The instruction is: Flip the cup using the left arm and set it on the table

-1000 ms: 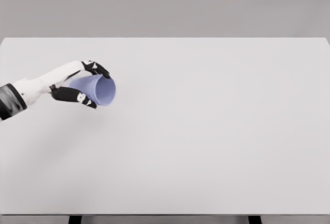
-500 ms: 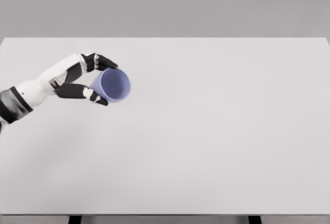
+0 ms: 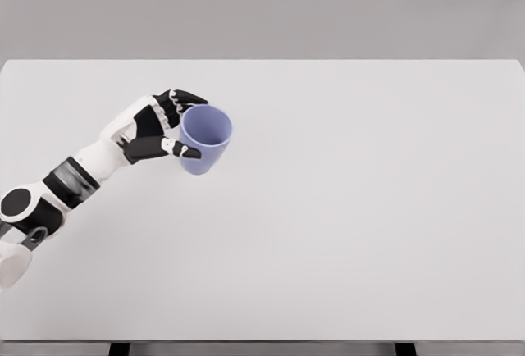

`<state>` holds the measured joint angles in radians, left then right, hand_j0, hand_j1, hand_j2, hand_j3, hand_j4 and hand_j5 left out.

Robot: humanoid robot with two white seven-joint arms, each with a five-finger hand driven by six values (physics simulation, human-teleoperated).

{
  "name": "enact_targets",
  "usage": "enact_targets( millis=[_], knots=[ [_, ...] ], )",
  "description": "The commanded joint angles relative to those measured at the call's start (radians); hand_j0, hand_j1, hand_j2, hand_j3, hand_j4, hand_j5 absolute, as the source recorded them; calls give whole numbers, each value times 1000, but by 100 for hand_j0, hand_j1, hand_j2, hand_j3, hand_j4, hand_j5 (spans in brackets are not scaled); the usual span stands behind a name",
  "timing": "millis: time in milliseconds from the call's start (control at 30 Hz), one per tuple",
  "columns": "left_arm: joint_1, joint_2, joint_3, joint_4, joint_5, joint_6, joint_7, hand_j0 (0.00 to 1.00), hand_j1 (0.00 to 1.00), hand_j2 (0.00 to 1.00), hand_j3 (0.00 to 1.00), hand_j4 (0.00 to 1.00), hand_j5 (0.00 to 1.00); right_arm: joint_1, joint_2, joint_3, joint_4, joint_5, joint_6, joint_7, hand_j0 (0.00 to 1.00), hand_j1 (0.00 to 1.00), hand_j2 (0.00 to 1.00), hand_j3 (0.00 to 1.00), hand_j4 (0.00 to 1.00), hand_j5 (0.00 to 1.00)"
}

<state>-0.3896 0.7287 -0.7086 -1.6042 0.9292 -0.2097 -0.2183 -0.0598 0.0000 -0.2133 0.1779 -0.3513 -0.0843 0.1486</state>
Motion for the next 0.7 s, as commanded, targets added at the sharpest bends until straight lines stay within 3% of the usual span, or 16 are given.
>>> enact_targets(
  millis=[0, 167, 267, 433, 667],
  knots=[
    [0, -20, 8, 1, 10, -11, 2, 59, 59, 59, 59, 59, 59, 0, 0, 0, 0, 0, 0, 0, 100, 100, 100, 100, 100, 100],
    [52, -52, 92, 13, 7, -102, 36, 59, 59, 59, 59, 59, 59, 0, 0, 0, 0, 0, 0, 0, 100, 100, 100, 100, 100, 100],
    [61, -94, 92, 59, 3, -125, 83, 59, 59, 59, 59, 59, 59, 0, 0, 0, 0, 0, 0, 0, 100, 100, 100, 100, 100, 100],
    [64, -137, 81, 167, -3, -123, 83, 59, 59, 59, 59, 59, 59, 0, 0, 0, 0, 0, 0, 0, 100, 100, 100, 100, 100, 100],
    [66, -156, 78, 188, -29, -112, 83, 61, 61, 61, 61, 61, 61, 0, 0, 0, 0, 0, 0, 0, 100, 100, 100, 100, 100, 100]
  ],
)
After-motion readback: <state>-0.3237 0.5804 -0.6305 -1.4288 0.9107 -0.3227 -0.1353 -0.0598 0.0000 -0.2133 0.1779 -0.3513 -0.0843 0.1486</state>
